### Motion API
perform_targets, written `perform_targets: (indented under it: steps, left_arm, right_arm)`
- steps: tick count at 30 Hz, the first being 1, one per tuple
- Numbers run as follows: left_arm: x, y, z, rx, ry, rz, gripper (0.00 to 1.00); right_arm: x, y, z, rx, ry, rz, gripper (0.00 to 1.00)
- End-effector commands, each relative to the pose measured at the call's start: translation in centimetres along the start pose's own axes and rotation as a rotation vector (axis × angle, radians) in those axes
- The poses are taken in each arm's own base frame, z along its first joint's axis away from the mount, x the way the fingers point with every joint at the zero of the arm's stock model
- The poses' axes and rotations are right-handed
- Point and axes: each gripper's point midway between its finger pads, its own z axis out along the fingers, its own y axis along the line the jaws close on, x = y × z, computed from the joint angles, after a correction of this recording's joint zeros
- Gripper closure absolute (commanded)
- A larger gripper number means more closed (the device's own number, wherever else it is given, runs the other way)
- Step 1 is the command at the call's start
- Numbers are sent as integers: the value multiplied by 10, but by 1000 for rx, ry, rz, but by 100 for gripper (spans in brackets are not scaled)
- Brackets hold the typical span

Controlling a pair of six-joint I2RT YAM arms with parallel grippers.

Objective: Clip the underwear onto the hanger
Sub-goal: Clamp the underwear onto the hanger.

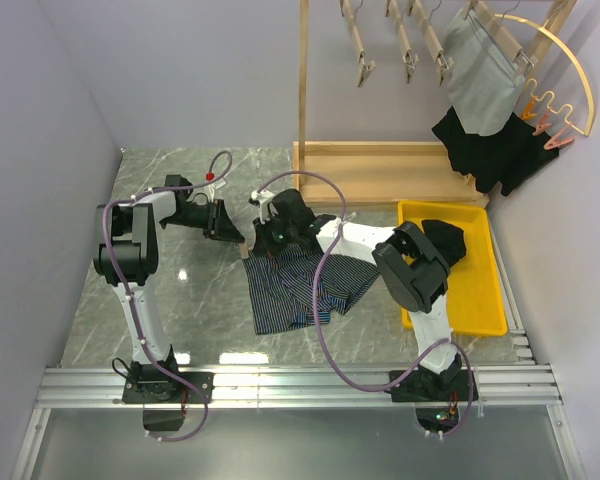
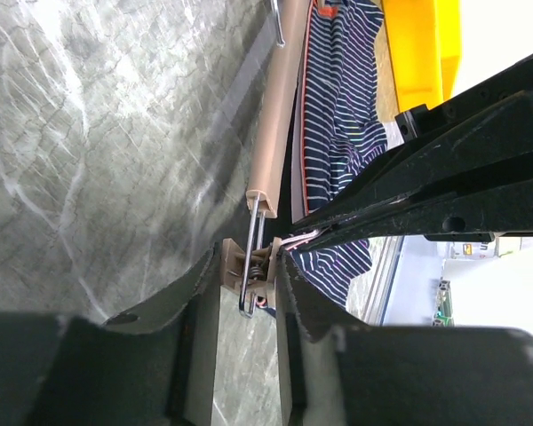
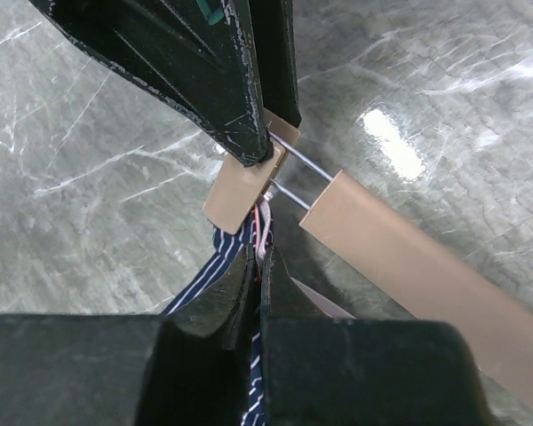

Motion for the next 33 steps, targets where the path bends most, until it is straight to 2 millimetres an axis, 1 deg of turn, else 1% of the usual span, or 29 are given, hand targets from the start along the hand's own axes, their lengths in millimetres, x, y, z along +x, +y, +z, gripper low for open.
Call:
perform_targets:
  steps: [1, 3, 6, 10, 11, 12, 13, 15, 16, 18, 19, 20, 21, 22, 24, 25, 27, 28, 30, 31, 32, 33]
  left_arm:
    - [-18, -22, -3, 25, -22, 96, 70]
    - [-19, -22, -3, 24, -21, 97, 69]
    - [-20, -22, -4, 17, -17, 99, 63]
    - [-23, -23, -6, -2, -22, 110, 53]
    - [-25, -22, -7, -14, -25, 105, 51]
    - [-27, -23, -10, -25, -31, 110, 49]
    - [-29, -19, -13, -40, -39, 112, 45]
    - [-33, -15, -19, -75, -49, 113, 42]
    - [-37, -14, -23, -90, -59, 118, 41]
    - [-41, -12, -29, -115, -75, 120, 40]
    - [-42, -9, -33, -126, -85, 117, 40]
    - [-46, -9, -35, -134, -99, 121, 40]
    - [-47, -9, -38, -151, -107, 126, 40]
    - [-48, -7, -40, -168, -112, 131, 40]
    - [-53, -6, -44, -211, -126, 163, 40]
    - [-53, -4, -46, -230, -130, 169, 40]
    - [-58, -5, -50, -265, -144, 201, 40]
    - [-59, -5, -51, -274, -147, 213, 40]
    - [-64, -8, -54, -291, -152, 246, 40]
    - [-64, -7, -55, -303, -151, 254, 40]
    - [-64, -8, -56, -312, -148, 278, 41]
    - [-65, -13, -55, -317, -146, 306, 42]
  right_arm:
    - [-39, 24, -3, -84, -97, -35, 100]
    - [-39, 23, -4, -81, -97, -34, 100]
    - [-39, 23, -2, -83, -94, -35, 100]
    - [-36, 21, 0, -79, -81, -38, 100]
    - [-33, 19, 2, -76, -71, -39, 100]
    - [-34, 18, 2, -75, -72, -42, 100]
    - [-32, 18, 3, -69, -61, -41, 100]
    - [-31, 16, 4, -57, -58, -50, 100]
    - [-33, 13, 3, -46, -59, -51, 95]
    - [-38, 11, 3, -28, -71, -72, 90]
    - [-32, 7, 3, -13, -45, -66, 85]
    - [-32, 5, 3, -1, -38, -80, 83]
    - [-38, 4, 2, 11, -44, -92, 80]
    - [-34, 1, 1, 23, -23, -92, 73]
    - [-37, -1, -1, 40, -14, -114, 63]
    - [-36, 0, -5, 43, -4, -118, 54]
    - [-38, 2, -10, 43, -4, -122, 48]
    - [-44, 5, -16, 43, -17, -157, 44]
    - [-48, 6, -24, 44, -23, -170, 42]
    - [-55, 10, -33, 45, -38, -176, 42]
    - [-58, 11, -39, 47, -46, -174, 42]
    - [-63, 8, -47, 53, -60, -166, 42]
